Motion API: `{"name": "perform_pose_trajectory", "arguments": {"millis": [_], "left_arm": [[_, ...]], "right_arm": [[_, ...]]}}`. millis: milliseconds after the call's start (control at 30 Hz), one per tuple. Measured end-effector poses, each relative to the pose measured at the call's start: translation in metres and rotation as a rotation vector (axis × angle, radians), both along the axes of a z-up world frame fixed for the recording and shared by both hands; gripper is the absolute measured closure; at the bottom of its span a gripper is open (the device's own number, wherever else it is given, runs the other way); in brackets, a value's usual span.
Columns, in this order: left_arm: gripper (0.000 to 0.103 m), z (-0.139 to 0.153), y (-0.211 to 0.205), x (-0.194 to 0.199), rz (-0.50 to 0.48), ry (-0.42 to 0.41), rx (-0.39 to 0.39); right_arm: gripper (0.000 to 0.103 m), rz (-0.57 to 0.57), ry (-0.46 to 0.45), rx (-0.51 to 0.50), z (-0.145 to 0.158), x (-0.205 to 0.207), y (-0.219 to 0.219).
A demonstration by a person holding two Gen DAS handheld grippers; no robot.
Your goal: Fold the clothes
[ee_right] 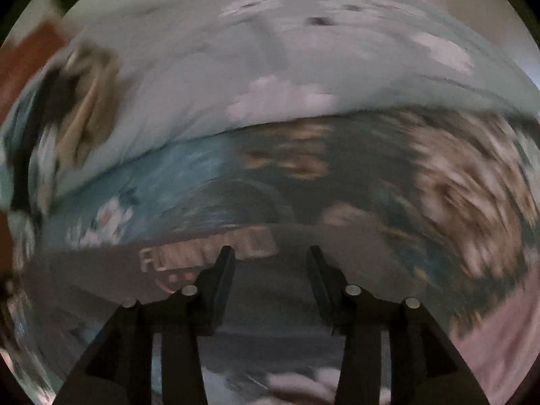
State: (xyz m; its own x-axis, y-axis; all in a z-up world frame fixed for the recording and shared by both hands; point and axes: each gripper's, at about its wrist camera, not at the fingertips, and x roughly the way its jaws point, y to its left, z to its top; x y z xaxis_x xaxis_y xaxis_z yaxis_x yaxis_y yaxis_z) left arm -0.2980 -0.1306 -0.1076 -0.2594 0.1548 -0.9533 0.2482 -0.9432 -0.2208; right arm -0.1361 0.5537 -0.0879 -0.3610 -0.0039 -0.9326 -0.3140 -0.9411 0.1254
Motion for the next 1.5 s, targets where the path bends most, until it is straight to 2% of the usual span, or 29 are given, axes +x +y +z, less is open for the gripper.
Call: {"name": "perform_pose_trajectory", "arguments": {"millis": [133, 267, 367, 467, 533, 767, 833, 867, 900, 967, 1100, 1200, 1300, 1367, 1433, 1500], "left_arm": [[0.035, -0.007, -0.004, -0.007, 0.001, -0.012, 0.029], [0.033, -0.014, -0.004, -0.013, -0.008, -0.021, 0.080], [0.033, -0.021, 0.005, -0.017, -0.049, -0.035, 0.094], [0.032, -0.029, 0.015, -0.022, -0.093, -0.051, 0.068], [0.032, -0.033, 0.020, -0.026, -0.107, -0.054, 0.055], [0.034, -0.031, 0.022, -0.027, -0.088, -0.014, 0.121], [0.035, -0.028, 0.023, -0.025, -0.091, 0.004, 0.137], [0.040, -0.027, 0.024, -0.024, -0.097, 0.012, 0.141], [0.043, -0.025, 0.025, -0.023, -0.105, 0.020, 0.141], [0.055, -0.023, 0.026, -0.021, -0.122, 0.037, 0.138], [0.063, -0.012, 0.028, -0.017, -0.139, 0.100, 0.143], [0.065, 0.002, 0.025, -0.023, -0.128, 0.158, 0.194], [0.065, 0.003, 0.036, -0.037, -0.150, 0.161, 0.185], [0.065, 0.004, 0.043, -0.047, -0.164, 0.164, 0.179], [0.065, 0.002, 0.050, -0.055, -0.174, 0.158, 0.167], [0.064, -0.016, 0.054, -0.061, -0.157, 0.107, 0.133]], "right_arm": [[0.050, 0.227, -0.065, 0.000, -0.022, -0.035, -0.053], [0.050, 0.461, -0.108, 0.131, -0.038, -0.054, -0.101], [0.050, 0.532, -0.135, 0.161, -0.048, -0.063, -0.114], [0.050, 0.578, -0.162, 0.176, -0.057, -0.069, -0.123], [0.050, 0.581, -0.168, 0.160, -0.059, -0.070, -0.123], [0.051, 0.586, -0.178, 0.146, -0.058, -0.062, -0.128], [0.058, 0.585, -0.189, 0.147, -0.058, -0.061, -0.133], [0.064, 0.588, -0.193, 0.150, -0.058, -0.060, -0.136], [0.078, 0.596, -0.196, 0.155, -0.057, -0.059, -0.139], [0.094, 0.618, -0.199, 0.154, -0.056, -0.056, -0.147], [0.097, 0.631, -0.176, 0.192, -0.051, -0.049, -0.157], [0.098, 0.582, -0.102, 0.225, -0.031, -0.052, -0.152], [0.098, 0.502, -0.006, 0.261, -0.002, -0.064, -0.140], [0.098, 0.452, 0.024, 0.301, 0.009, -0.075, -0.134], [0.098, 0.404, 0.022, 0.326, 0.010, -0.087, -0.128], [0.098, 0.388, -0.014, 0.336, -0.001, -0.099, -0.124]]}}
